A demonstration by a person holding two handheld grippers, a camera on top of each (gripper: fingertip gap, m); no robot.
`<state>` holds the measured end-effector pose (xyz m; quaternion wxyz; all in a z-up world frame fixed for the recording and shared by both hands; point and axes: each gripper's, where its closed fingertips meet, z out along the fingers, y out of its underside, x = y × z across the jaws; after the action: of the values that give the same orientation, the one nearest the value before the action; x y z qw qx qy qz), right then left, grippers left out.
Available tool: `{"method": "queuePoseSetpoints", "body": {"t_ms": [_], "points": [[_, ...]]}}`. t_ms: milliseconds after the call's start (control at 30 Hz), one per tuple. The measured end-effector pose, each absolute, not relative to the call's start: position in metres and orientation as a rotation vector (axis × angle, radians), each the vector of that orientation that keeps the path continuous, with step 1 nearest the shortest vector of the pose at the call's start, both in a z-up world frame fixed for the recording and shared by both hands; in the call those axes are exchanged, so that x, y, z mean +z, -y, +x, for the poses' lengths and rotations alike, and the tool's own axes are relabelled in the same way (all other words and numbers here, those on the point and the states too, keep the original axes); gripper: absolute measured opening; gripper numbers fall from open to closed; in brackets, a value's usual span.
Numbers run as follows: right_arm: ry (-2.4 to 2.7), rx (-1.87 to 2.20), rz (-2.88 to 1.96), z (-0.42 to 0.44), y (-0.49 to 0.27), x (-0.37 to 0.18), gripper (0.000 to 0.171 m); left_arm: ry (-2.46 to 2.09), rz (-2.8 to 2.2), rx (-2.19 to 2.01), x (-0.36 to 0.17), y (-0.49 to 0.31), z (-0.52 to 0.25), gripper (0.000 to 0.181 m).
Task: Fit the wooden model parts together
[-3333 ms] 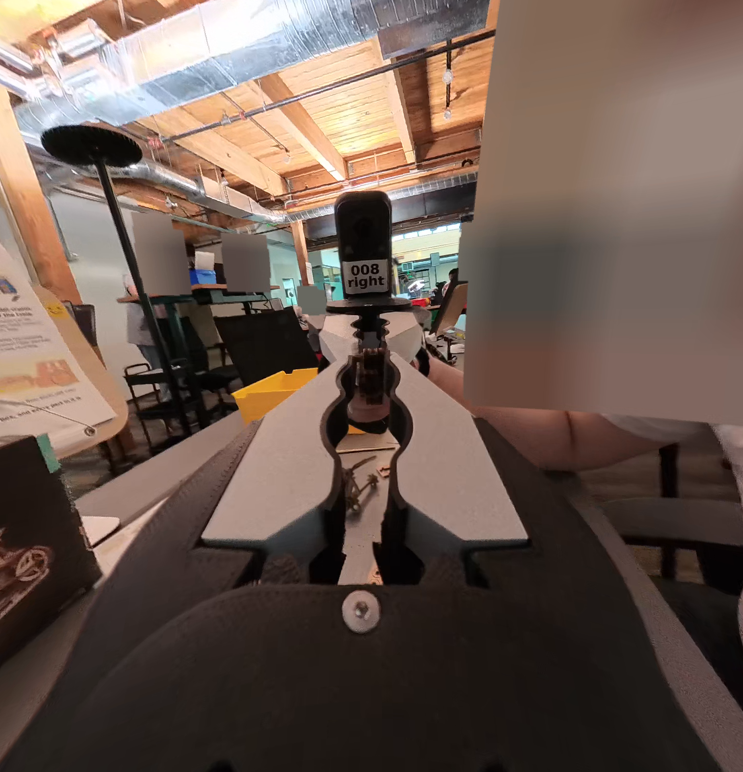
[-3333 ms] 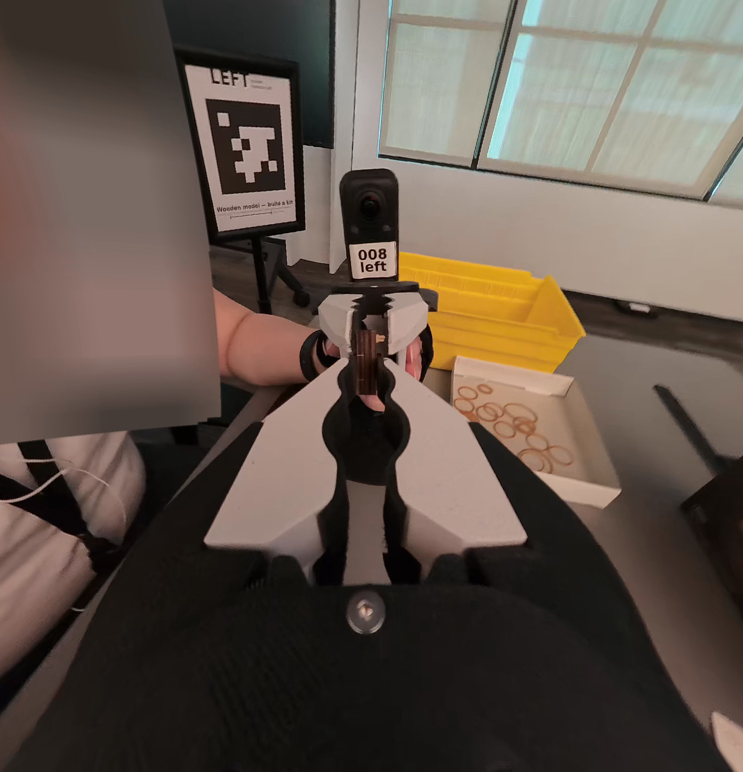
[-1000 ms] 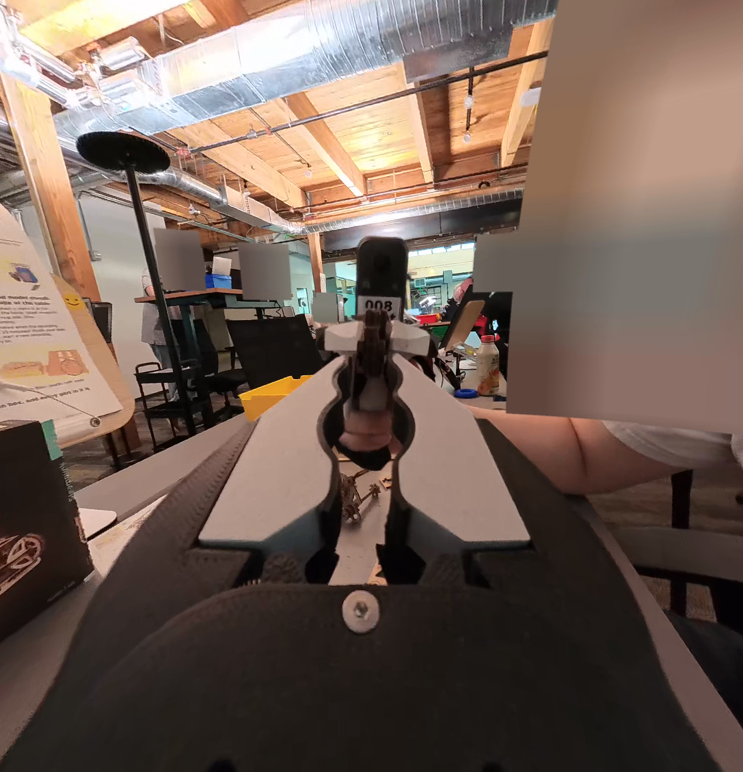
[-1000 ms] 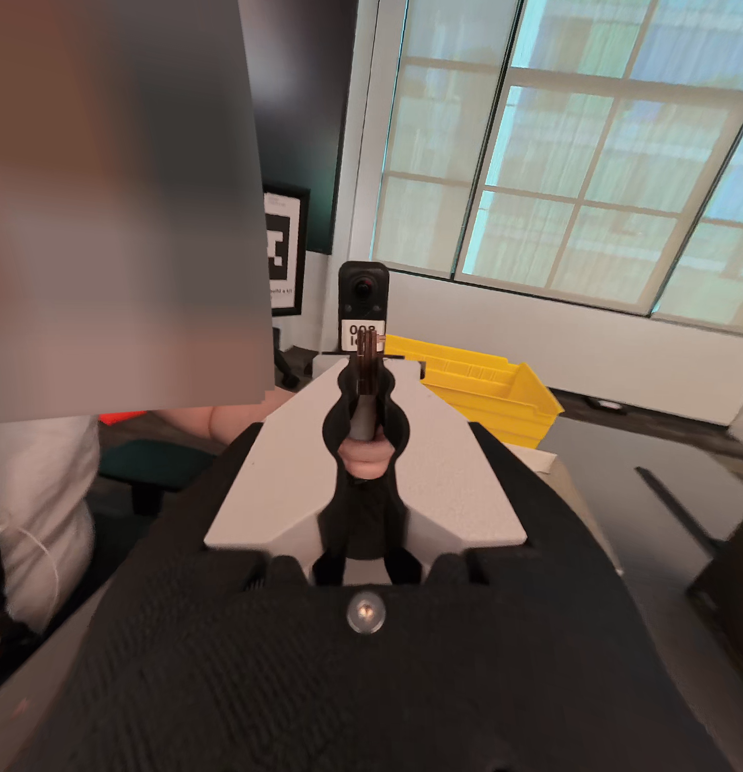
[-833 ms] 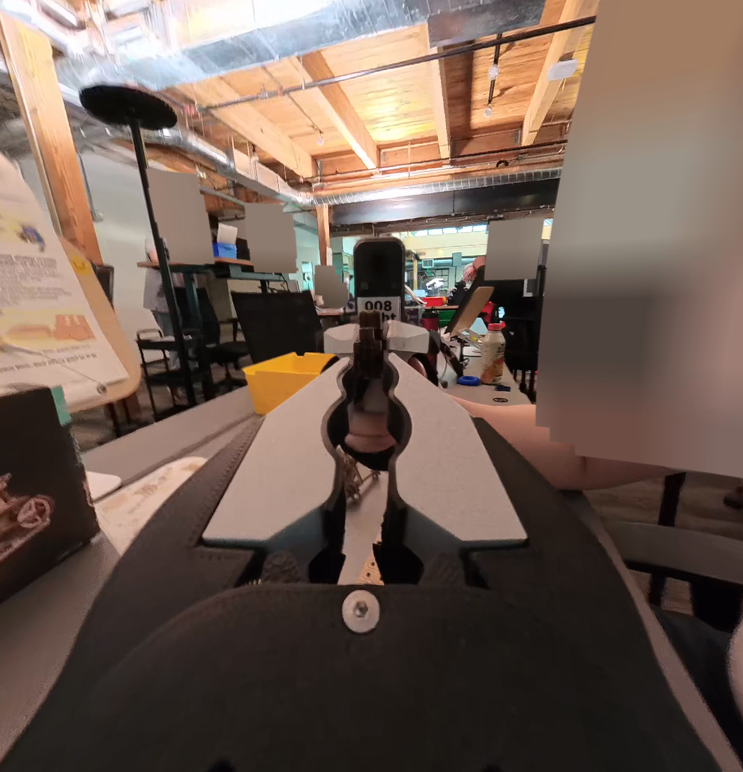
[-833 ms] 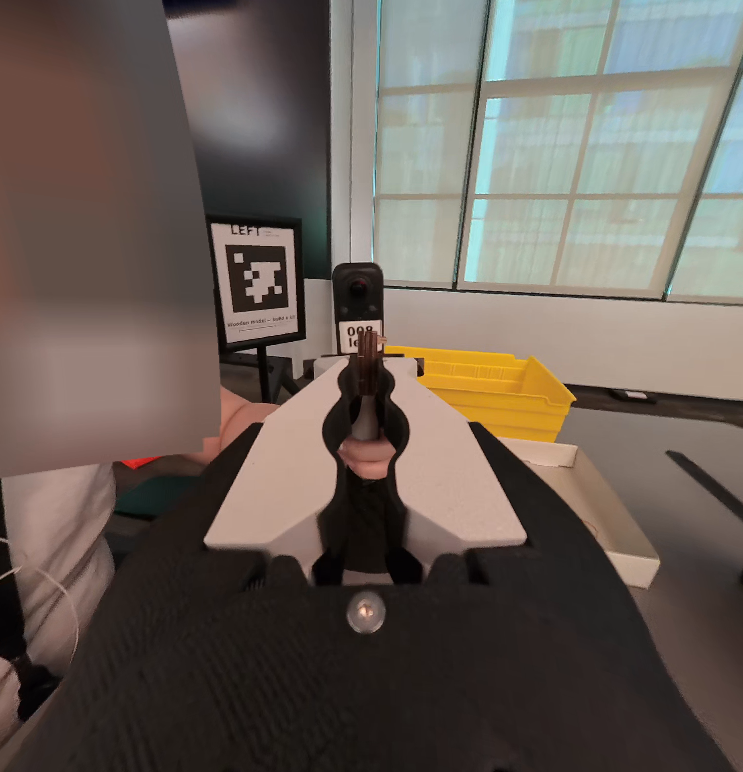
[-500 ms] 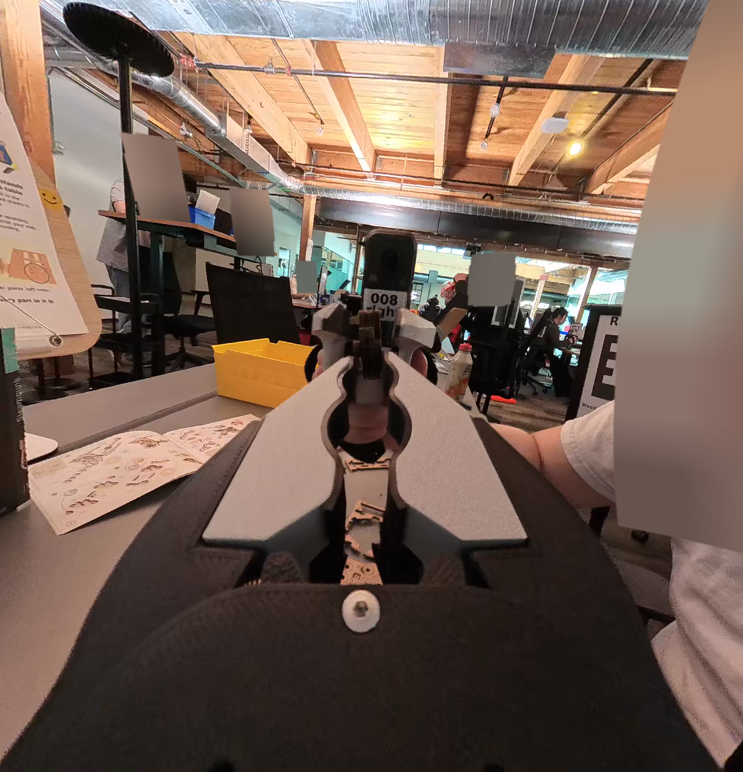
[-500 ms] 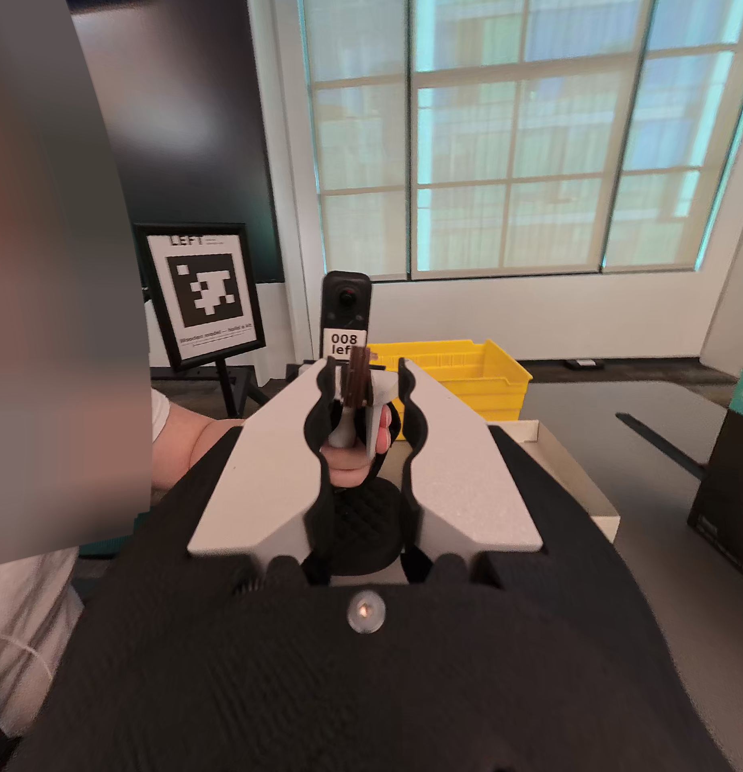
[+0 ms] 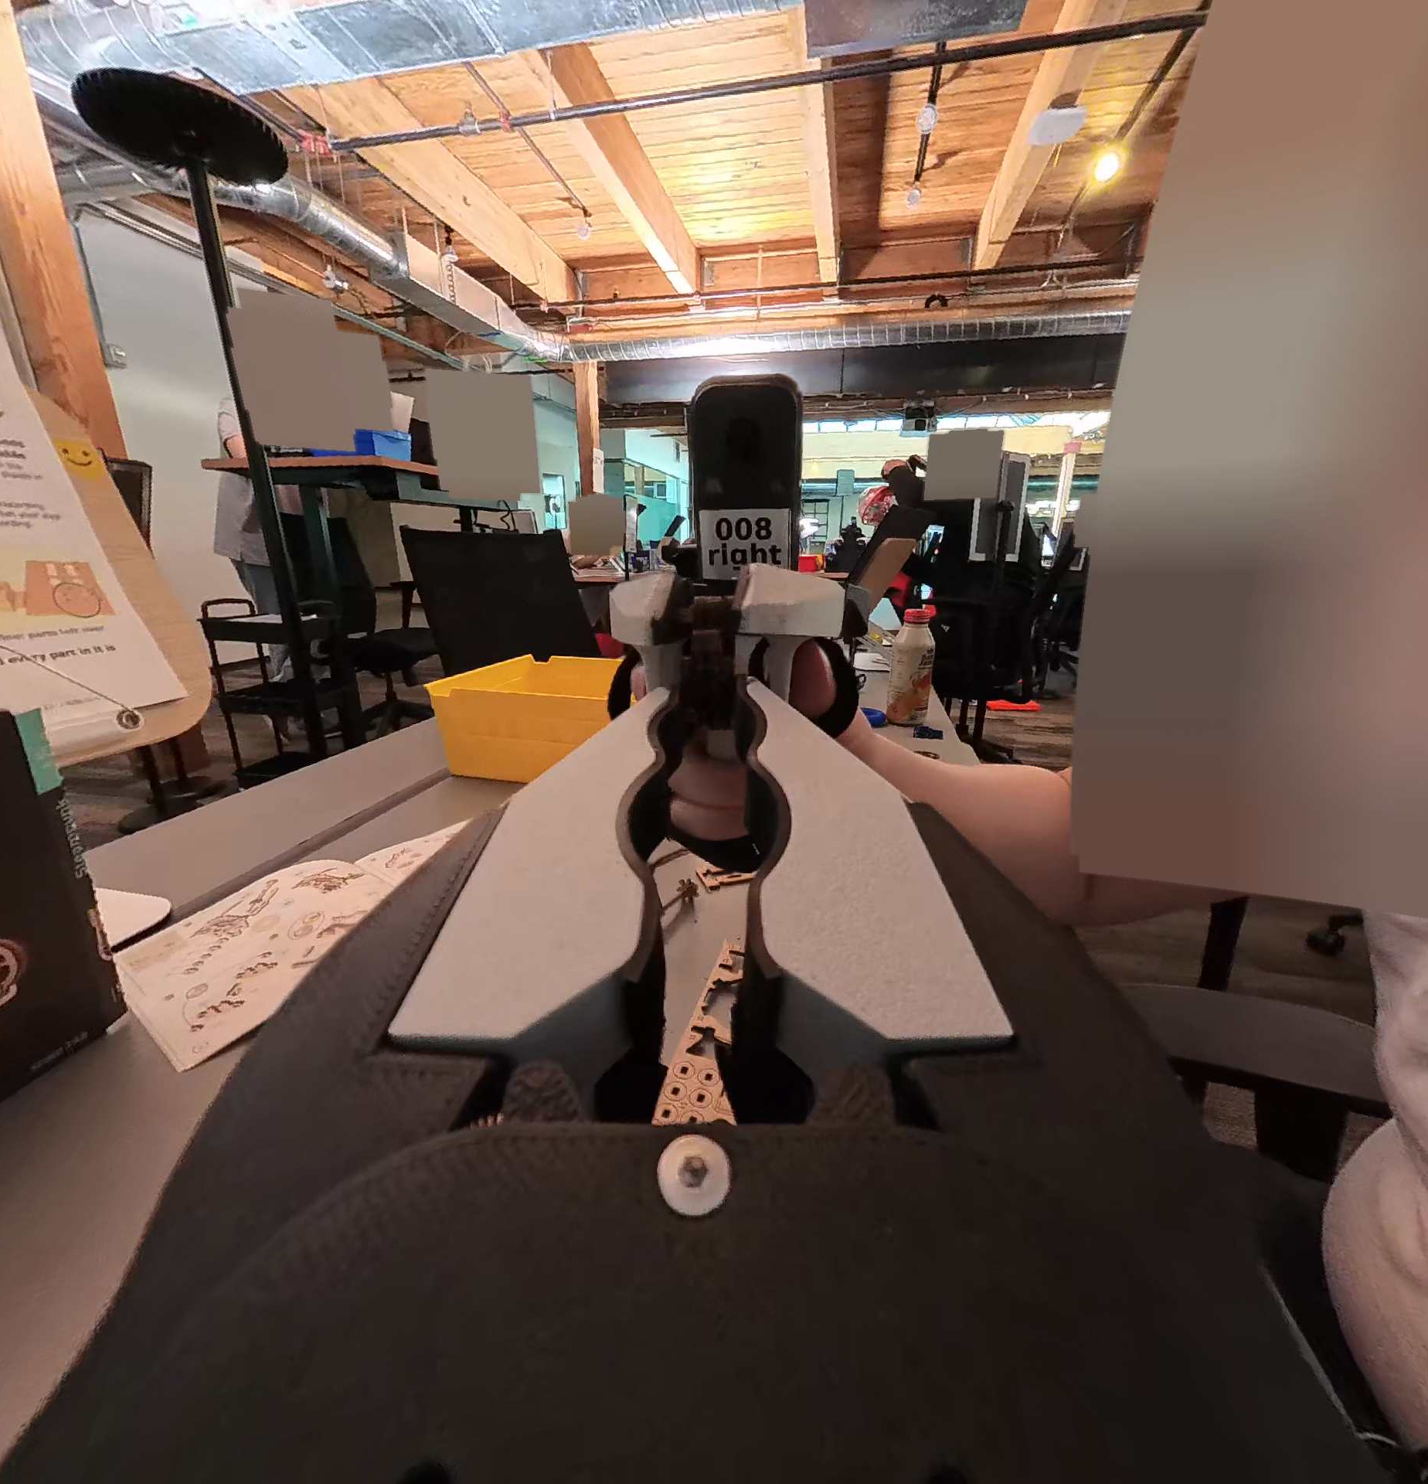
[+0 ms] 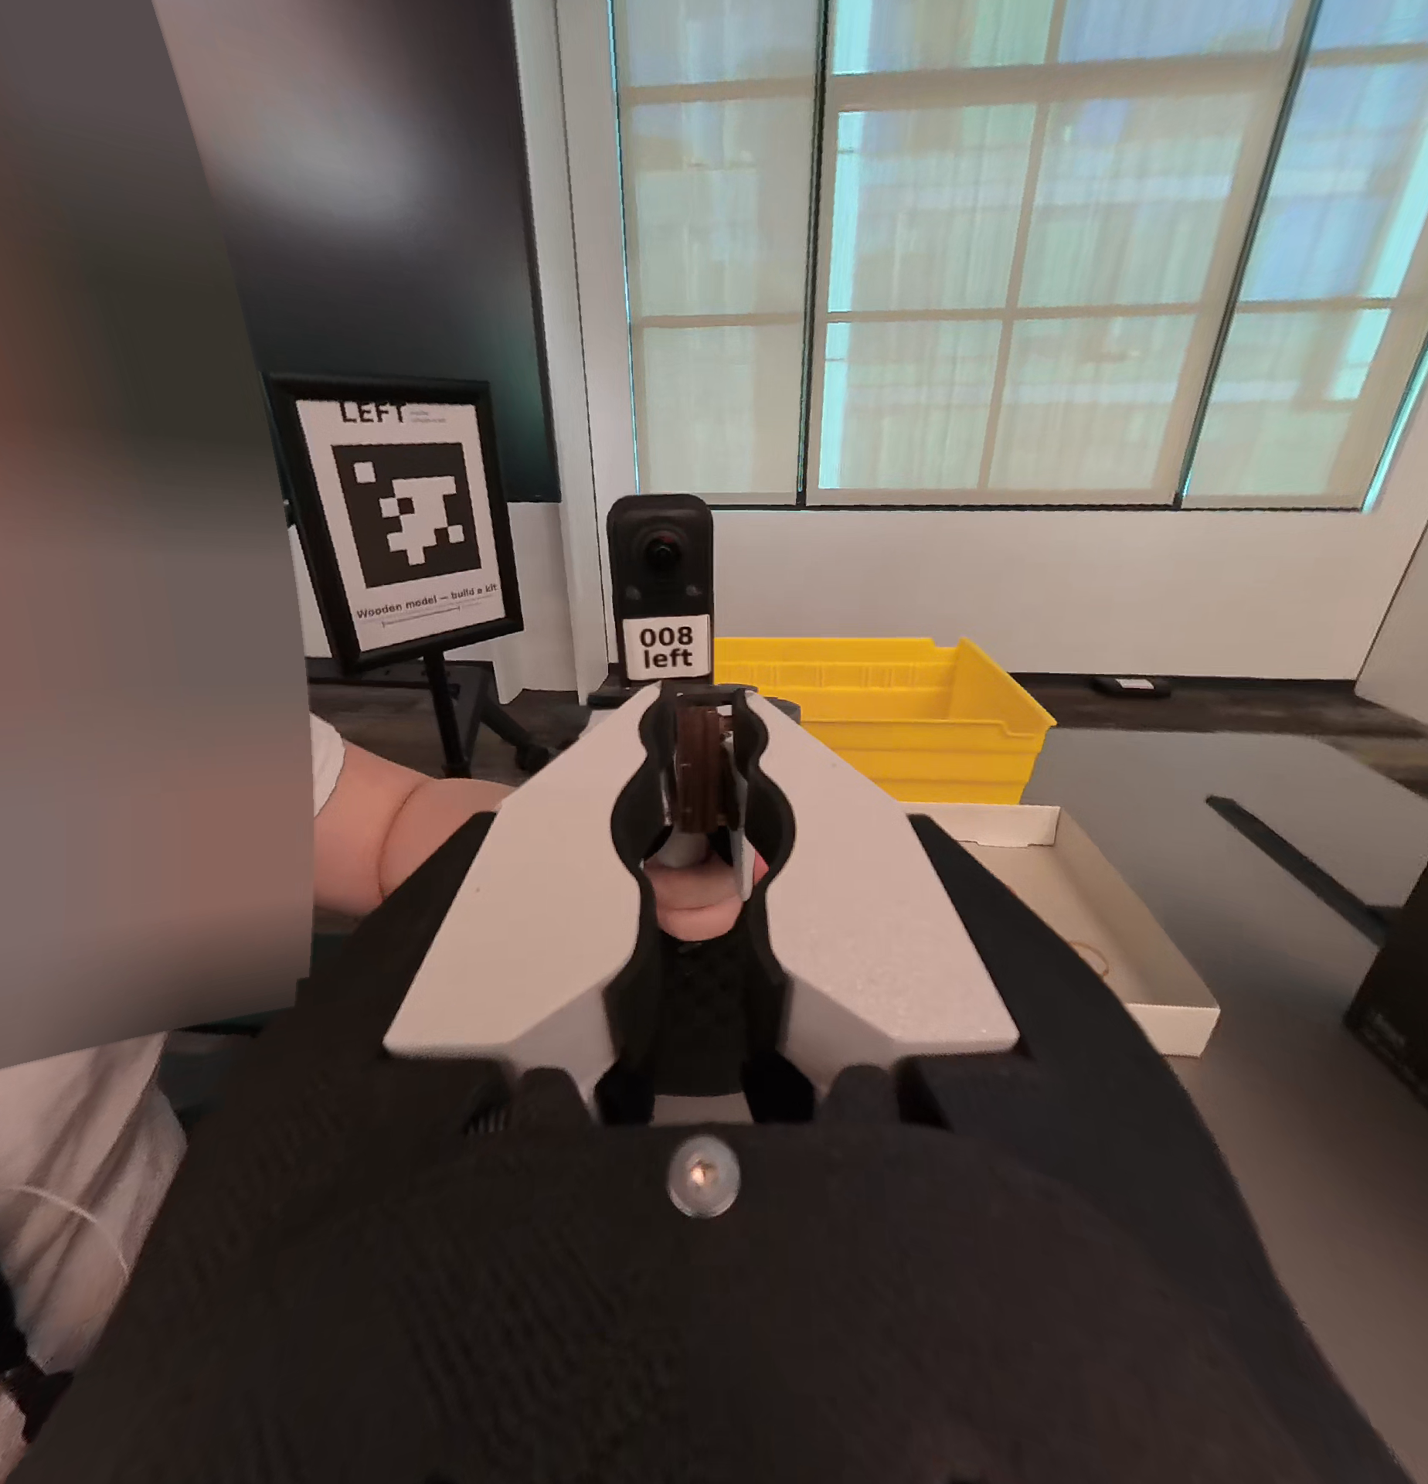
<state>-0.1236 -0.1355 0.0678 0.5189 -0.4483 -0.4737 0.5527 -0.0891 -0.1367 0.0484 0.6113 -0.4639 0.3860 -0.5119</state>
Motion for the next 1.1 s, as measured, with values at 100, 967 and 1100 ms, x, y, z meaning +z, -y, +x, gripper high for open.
{"method": "queuePoseSetpoints", "body": {"t_ms": [100, 967, 1100], "points": [[1.199, 1.281, -1.012, -0.123, 0.144, 0.068, 0.011, -0.924, -1.022, -1.155, 0.049, 0.142, -0.088, 0.01], [1.482, 0.864, -0.654, -0.113, 0.187, 0.063, 0.012, -1.059, -0.647, -0.763, 0.063, 0.19, -0.087, 0.035], [1.48, 0.836, -0.643, -0.113, 0.188, 0.064, 0.012, -1.059, -0.646, -0.773, 0.063, 0.191, -0.087, 0.035]]}}
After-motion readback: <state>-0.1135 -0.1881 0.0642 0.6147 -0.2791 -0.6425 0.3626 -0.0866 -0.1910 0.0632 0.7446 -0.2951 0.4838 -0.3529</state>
